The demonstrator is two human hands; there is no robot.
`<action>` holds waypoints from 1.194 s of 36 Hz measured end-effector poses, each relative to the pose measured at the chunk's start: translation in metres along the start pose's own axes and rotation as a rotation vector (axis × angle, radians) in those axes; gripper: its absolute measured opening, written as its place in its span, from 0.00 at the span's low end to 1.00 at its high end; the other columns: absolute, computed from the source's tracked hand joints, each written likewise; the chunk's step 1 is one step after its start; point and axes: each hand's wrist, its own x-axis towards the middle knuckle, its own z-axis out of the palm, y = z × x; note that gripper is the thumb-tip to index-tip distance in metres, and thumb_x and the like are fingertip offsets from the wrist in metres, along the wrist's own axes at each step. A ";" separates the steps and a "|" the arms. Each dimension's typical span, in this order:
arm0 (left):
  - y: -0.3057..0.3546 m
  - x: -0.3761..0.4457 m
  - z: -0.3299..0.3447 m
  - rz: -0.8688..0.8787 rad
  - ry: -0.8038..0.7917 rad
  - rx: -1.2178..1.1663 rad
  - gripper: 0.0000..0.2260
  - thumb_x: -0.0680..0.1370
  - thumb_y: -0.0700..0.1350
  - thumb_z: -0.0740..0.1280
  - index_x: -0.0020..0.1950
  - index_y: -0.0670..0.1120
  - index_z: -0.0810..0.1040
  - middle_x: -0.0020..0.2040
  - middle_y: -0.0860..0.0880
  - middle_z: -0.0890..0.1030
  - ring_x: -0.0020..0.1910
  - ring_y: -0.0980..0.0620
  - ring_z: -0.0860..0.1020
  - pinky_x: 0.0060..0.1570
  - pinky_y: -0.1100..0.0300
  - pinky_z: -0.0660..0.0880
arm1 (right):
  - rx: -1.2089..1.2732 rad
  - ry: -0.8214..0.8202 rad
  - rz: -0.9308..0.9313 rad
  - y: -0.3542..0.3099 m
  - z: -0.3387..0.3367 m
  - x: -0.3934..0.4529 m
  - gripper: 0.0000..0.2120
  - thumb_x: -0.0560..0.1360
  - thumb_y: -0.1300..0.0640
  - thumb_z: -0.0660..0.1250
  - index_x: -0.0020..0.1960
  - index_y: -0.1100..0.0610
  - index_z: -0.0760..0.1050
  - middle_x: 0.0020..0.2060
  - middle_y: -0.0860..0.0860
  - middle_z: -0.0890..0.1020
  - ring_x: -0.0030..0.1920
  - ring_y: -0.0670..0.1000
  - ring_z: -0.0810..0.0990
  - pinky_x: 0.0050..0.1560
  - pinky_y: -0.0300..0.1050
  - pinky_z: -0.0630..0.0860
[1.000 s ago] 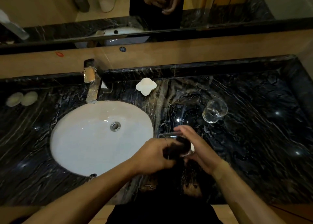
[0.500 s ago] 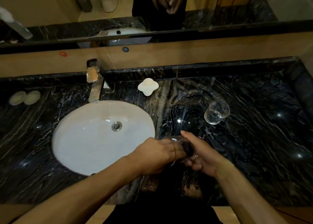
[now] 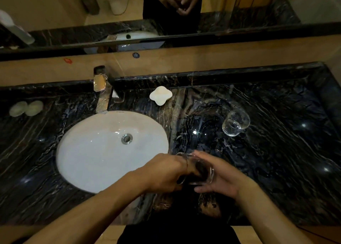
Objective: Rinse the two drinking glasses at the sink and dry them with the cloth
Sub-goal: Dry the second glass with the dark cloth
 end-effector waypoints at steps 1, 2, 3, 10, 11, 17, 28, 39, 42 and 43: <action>-0.003 -0.001 -0.001 0.020 -0.009 0.023 0.19 0.75 0.51 0.70 0.65 0.60 0.76 0.59 0.55 0.81 0.54 0.52 0.79 0.47 0.54 0.78 | -0.022 -0.051 -0.042 0.000 -0.004 0.000 0.22 0.71 0.45 0.76 0.60 0.55 0.80 0.60 0.59 0.80 0.54 0.59 0.82 0.45 0.56 0.83; -0.005 -0.002 0.000 0.005 -0.020 -0.050 0.19 0.74 0.50 0.71 0.65 0.58 0.77 0.58 0.54 0.82 0.52 0.51 0.80 0.47 0.54 0.78 | -0.112 -0.093 -0.116 0.000 -0.009 0.000 0.23 0.67 0.46 0.79 0.59 0.52 0.80 0.60 0.56 0.80 0.57 0.57 0.81 0.53 0.58 0.80; -0.007 -0.003 0.000 -0.046 -0.038 -0.207 0.18 0.73 0.48 0.73 0.63 0.56 0.79 0.55 0.53 0.83 0.50 0.51 0.81 0.46 0.54 0.79 | -0.287 -0.115 -0.203 0.000 -0.010 -0.002 0.26 0.63 0.47 0.82 0.59 0.49 0.79 0.60 0.51 0.81 0.60 0.53 0.80 0.62 0.57 0.77; -0.002 0.003 -0.004 -0.313 -0.019 -0.727 0.09 0.68 0.37 0.78 0.44 0.46 0.82 0.34 0.57 0.80 0.30 0.62 0.75 0.34 0.66 0.73 | -1.502 0.285 -0.695 0.001 0.013 -0.005 0.44 0.62 0.41 0.77 0.72 0.39 0.60 0.63 0.40 0.75 0.60 0.45 0.76 0.62 0.45 0.74; -0.001 0.003 -0.006 -0.308 -0.020 -0.734 0.10 0.69 0.37 0.78 0.42 0.49 0.81 0.32 0.58 0.79 0.30 0.64 0.75 0.34 0.68 0.72 | -1.505 0.301 -0.739 0.002 0.014 -0.004 0.42 0.61 0.42 0.76 0.71 0.39 0.61 0.61 0.41 0.76 0.59 0.45 0.77 0.60 0.45 0.75; -0.001 -0.012 -0.007 0.078 -0.048 -0.054 0.16 0.75 0.50 0.71 0.62 0.60 0.76 0.60 0.58 0.81 0.56 0.54 0.80 0.49 0.55 0.79 | -1.102 -0.154 -0.407 -0.018 -0.006 -0.006 0.40 0.57 0.48 0.81 0.67 0.46 0.72 0.58 0.45 0.82 0.59 0.46 0.80 0.64 0.48 0.75; -0.026 -0.041 -0.007 -0.023 0.457 -0.144 0.11 0.79 0.45 0.70 0.60 0.55 0.81 0.60 0.60 0.81 0.60 0.58 0.79 0.49 0.56 0.79 | -0.278 -0.478 -0.188 -0.009 -0.038 0.000 0.41 0.63 0.62 0.80 0.72 0.59 0.67 0.53 0.66 0.78 0.51 0.65 0.79 0.51 0.58 0.74; 0.035 0.005 0.026 -0.504 0.997 -0.766 0.22 0.80 0.42 0.69 0.70 0.62 0.72 0.65 0.59 0.77 0.65 0.61 0.76 0.63 0.65 0.73 | 0.188 0.070 -0.526 0.000 0.014 0.016 0.25 0.70 0.55 0.74 0.65 0.54 0.74 0.54 0.56 0.84 0.50 0.54 0.85 0.48 0.52 0.80; 0.046 0.017 0.037 -0.494 1.021 -0.678 0.20 0.80 0.53 0.65 0.72 0.62 0.69 0.72 0.57 0.72 0.72 0.59 0.69 0.70 0.58 0.69 | 0.266 0.191 -0.551 0.001 0.035 0.022 0.25 0.69 0.48 0.77 0.63 0.52 0.74 0.53 0.55 0.84 0.47 0.50 0.85 0.45 0.47 0.80; 0.048 0.019 0.041 -0.482 1.004 -0.625 0.22 0.80 0.57 0.63 0.74 0.61 0.66 0.74 0.59 0.69 0.74 0.59 0.66 0.72 0.56 0.68 | 0.277 0.259 -0.574 0.000 0.040 0.023 0.27 0.67 0.45 0.76 0.62 0.53 0.74 0.52 0.54 0.84 0.48 0.50 0.85 0.46 0.46 0.80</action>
